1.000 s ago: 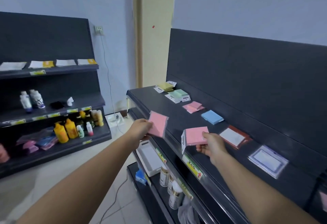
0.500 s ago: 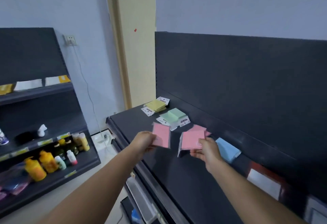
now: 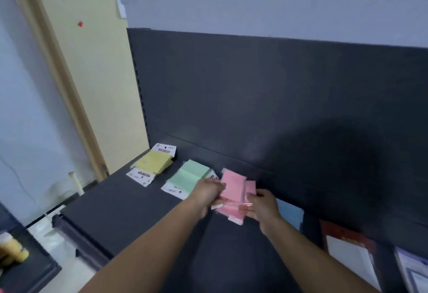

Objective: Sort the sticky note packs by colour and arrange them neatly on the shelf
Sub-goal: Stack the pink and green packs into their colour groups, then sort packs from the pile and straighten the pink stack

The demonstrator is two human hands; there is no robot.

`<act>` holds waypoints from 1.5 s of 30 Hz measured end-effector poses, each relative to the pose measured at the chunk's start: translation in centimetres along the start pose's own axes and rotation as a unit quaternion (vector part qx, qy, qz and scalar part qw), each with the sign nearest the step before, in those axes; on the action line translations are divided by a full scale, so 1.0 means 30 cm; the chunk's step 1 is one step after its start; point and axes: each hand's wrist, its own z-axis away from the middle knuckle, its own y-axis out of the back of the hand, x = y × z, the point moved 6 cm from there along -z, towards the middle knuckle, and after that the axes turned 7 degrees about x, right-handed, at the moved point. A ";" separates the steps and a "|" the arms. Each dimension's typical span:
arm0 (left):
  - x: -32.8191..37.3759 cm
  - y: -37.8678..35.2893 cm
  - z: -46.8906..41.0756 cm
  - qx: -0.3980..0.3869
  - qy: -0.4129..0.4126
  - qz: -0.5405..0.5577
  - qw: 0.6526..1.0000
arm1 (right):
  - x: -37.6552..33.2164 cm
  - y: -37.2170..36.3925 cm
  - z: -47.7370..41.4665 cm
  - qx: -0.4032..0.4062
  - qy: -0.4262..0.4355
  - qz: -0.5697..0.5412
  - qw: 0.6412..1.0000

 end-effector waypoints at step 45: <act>-0.420 -1.383 1.443 -0.358 -0.589 -0.397 0.606 | 0.423 2.048 1.510 0.594 -0.005 0.253 0.764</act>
